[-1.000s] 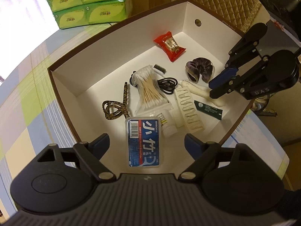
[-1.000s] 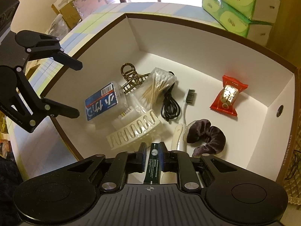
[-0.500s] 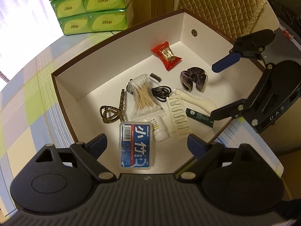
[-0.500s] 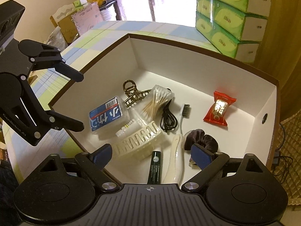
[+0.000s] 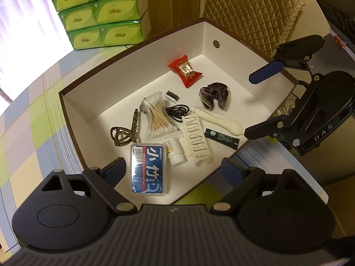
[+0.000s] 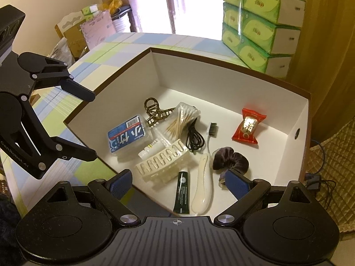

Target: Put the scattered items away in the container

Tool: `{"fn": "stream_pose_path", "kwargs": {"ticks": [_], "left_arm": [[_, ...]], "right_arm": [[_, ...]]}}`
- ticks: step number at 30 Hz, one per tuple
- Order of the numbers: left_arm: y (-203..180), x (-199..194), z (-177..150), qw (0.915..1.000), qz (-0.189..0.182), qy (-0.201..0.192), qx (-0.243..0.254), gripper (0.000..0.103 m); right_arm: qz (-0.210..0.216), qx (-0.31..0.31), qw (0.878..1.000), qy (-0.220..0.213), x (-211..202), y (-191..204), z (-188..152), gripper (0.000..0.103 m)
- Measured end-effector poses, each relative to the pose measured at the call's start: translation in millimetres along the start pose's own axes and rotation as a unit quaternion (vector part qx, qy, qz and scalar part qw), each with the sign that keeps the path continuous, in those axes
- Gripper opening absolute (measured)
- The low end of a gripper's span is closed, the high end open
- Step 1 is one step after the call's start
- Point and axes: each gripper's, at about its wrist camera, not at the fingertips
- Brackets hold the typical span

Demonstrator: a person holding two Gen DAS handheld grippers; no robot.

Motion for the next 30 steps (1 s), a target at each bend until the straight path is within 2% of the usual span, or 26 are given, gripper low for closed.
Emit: {"fn": "stream_pose_path", "kwargs": {"ticks": [15, 18, 25, 30], "left_arm": [[-30.8, -22.2, -19.4, 0.9994, 0.005, -0.033, -0.002, 0.095], [-32.3, -27.6, -23.4, 0.9991, 0.007, -0.041, -0.01, 0.1], [-35.6, -38.4, -36.1, 0.9975, 0.03, -0.06, -0.022, 0.1], [-34.8, -50.8, -46.2, 0.9954, 0.035, -0.082, -0.037, 0.1]], "right_arm": [[-0.033, 0.027, 0.999, -0.032, -28.6, 21.6, -24.6, 0.096], [-0.042, 0.034, 0.998, -0.041, -33.1, 27.1, -29.6, 0.096], [-0.069, 0.079, 0.993, -0.061, -41.0, 38.5, -39.1, 0.096], [-0.098, 0.116, 0.985, -0.086, -46.6, 52.4, -44.4, 0.096]]}}
Point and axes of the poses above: each gripper's, at about its wrist camera, not at the fingertips, and x roughly the way its jaws point, y to its left, z to its top, and after that the axes turned 4 degrees about -z, right-handed
